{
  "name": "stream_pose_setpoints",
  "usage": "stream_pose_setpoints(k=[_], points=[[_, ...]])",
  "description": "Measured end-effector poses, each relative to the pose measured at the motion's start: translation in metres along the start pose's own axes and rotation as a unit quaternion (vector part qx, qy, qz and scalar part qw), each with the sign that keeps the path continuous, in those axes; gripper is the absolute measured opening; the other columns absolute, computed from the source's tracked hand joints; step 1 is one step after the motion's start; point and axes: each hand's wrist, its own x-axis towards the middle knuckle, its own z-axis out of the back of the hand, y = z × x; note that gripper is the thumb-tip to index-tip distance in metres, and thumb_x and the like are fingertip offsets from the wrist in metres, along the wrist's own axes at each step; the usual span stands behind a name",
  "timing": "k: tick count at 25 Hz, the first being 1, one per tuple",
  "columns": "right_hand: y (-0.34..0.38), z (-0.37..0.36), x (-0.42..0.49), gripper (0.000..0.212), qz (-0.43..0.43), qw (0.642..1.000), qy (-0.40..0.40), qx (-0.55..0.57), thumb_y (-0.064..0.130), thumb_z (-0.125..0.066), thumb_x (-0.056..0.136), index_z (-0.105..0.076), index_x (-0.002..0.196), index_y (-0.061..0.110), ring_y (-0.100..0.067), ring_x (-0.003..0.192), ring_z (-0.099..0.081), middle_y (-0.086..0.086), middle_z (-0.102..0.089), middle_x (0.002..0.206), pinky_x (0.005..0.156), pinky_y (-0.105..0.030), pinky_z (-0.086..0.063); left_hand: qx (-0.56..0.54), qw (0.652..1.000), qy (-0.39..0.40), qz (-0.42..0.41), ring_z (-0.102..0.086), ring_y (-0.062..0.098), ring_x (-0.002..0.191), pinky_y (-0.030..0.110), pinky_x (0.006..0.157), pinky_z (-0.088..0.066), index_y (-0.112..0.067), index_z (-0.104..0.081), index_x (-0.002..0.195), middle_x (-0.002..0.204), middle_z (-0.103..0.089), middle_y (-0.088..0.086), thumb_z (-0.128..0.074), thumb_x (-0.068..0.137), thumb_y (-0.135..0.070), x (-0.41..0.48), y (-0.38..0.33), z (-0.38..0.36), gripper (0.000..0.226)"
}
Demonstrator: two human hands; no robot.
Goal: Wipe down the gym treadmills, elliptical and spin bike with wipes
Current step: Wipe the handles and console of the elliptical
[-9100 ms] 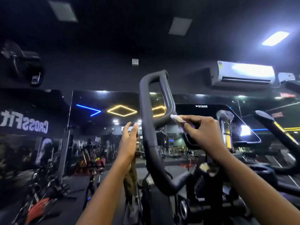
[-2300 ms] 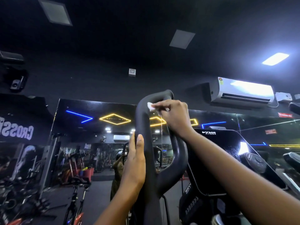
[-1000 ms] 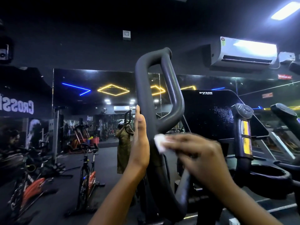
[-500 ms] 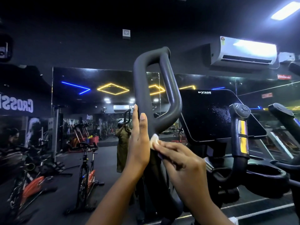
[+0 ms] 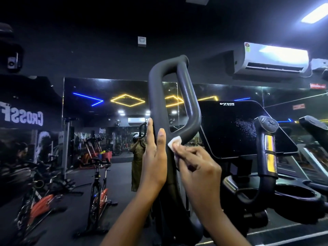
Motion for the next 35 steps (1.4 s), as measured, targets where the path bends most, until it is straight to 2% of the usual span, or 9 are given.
stream_pose_setpoints(k=[4, 7, 13, 16, 19, 23, 29, 32, 35], points=[[0.001, 0.008, -0.001, 0.030, 0.008, 0.998, 0.049, 0.036, 0.003, -0.064, 0.073, -0.072, 0.100, 0.016, -0.001, 0.084, -0.061, 0.004, -0.068, 0.086, 0.077, -0.012, -0.049, 0.067, 0.997, 0.041, 0.023, -0.010, 0.001, 0.140, 0.028, 0.110, -0.012, -0.048, 0.004, 0.145, 0.156, -0.009, -0.015, -0.025, 0.077, -0.066, -0.006, -0.001, 0.009, 0.076], [-0.001, 0.027, 0.008, 0.028, -0.003, 0.994, 0.096, 0.056, 0.005, -0.068, 0.073, -0.073, 0.098, 0.017, 0.001, 0.087, -0.064, 0.009, -0.070, 0.091, 0.080, -0.020, -0.053, 0.161, 0.986, 0.048, 0.013, -0.010, -0.001, 0.138, 0.026, 0.101, -0.016, -0.051, 0.011, 0.143, 0.156, -0.004, -0.014, -0.027, 0.079, -0.066, -0.025, -0.004, 0.016, 0.076], [-0.008, 0.087, 0.031, 0.029, -0.053, 0.990, 0.131, 0.031, 0.002, -0.066, 0.074, -0.073, 0.098, 0.016, 0.004, 0.090, -0.063, 0.010, -0.070, 0.095, 0.078, -0.003, -0.043, 0.215, 0.962, 0.031, -0.167, -0.011, 0.008, 0.144, 0.036, 0.113, -0.023, -0.055, -0.007, 0.141, 0.153, -0.010, -0.022, -0.023, 0.081, -0.070, -0.052, -0.022, -0.006, 0.064], [-0.025, 0.124, 0.035, 0.027, -0.101, 0.988, 0.120, 0.011, 0.010, -0.061, 0.075, -0.073, 0.094, 0.025, 0.002, 0.090, -0.064, 0.013, -0.071, 0.094, 0.082, -0.014, -0.047, 0.156, 0.964, 0.092, -0.192, -0.023, -0.002, 0.137, 0.021, 0.109, -0.026, -0.043, -0.022, 0.144, 0.149, -0.024, -0.017, -0.028, 0.083, -0.064, -0.069, -0.021, -0.052, 0.064], [-0.049, 0.160, 0.037, 0.030, -0.165, 0.983, 0.076, -0.029, 0.002, -0.065, 0.081, -0.073, 0.089, 0.029, -0.001, 0.088, -0.066, 0.013, -0.072, 0.091, 0.086, -0.027, -0.051, 0.068, 0.977, 0.154, -0.134, -0.024, -0.012, 0.128, 0.005, 0.102, -0.019, -0.042, -0.027, 0.143, 0.140, -0.029, -0.022, -0.042, 0.090, -0.056, -0.066, -0.002, -0.102, 0.057], [-0.082, 0.202, 0.043, 0.029, -0.202, 0.976, 0.023, -0.076, 0.004, -0.068, 0.081, -0.074, 0.088, 0.032, -0.002, 0.088, -0.066, 0.016, -0.072, 0.090, 0.083, -0.030, -0.053, -0.056, 0.982, 0.180, 0.008, -0.034, 0.004, 0.132, 0.030, 0.111, -0.030, -0.042, -0.024, 0.144, 0.146, -0.033, -0.009, -0.042, 0.094, -0.045, -0.037, 0.031, -0.162, 0.053], [-0.140, 0.194, 0.087, 0.032, -0.102, 0.970, 0.034, -0.220, -0.004, -0.066, 0.078, -0.073, 0.096, 0.021, 0.016, 0.078, -0.057, 0.011, -0.069, 0.092, 0.068, 0.001, -0.039, -0.173, 0.957, 0.209, 0.107, -0.039, 0.011, 0.130, 0.027, 0.104, -0.027, -0.042, -0.017, 0.146, 0.150, -0.034, -0.006, -0.029, 0.093, -0.057, -0.012, 0.040, -0.235, 0.056], [-0.172, 0.162, 0.109, 0.031, 0.004, 0.964, 0.066, -0.259, -0.006, -0.064, 0.074, -0.074, 0.098, 0.012, -0.002, 0.081, -0.063, -0.002, -0.072, 0.095, 0.074, -0.015, -0.049, -0.249, 0.939, 0.200, 0.127, -0.068, 0.021, 0.082, 0.041, 0.074, -0.057, -0.049, -0.029, 0.138, 0.117, -0.063, 0.001, -0.027, 0.085, -0.074, -0.013, 0.052, -0.248, 0.058], [-0.184, 0.150, 0.104, 0.035, 0.108, 0.930, 0.089, -0.340, -0.002, -0.060, 0.072, -0.072, 0.102, 0.011, -0.026, 0.083, -0.067, -0.008, -0.070, 0.097, 0.073, -0.032, -0.054, -0.281, 0.925, 0.212, 0.145, -0.054, 0.021, 0.043, 0.026, 0.040, -0.048, -0.043, -0.038, 0.138, 0.087, -0.066, 0.011, -0.025, 0.079, -0.069, -0.012, 0.057, -0.251, 0.066]])
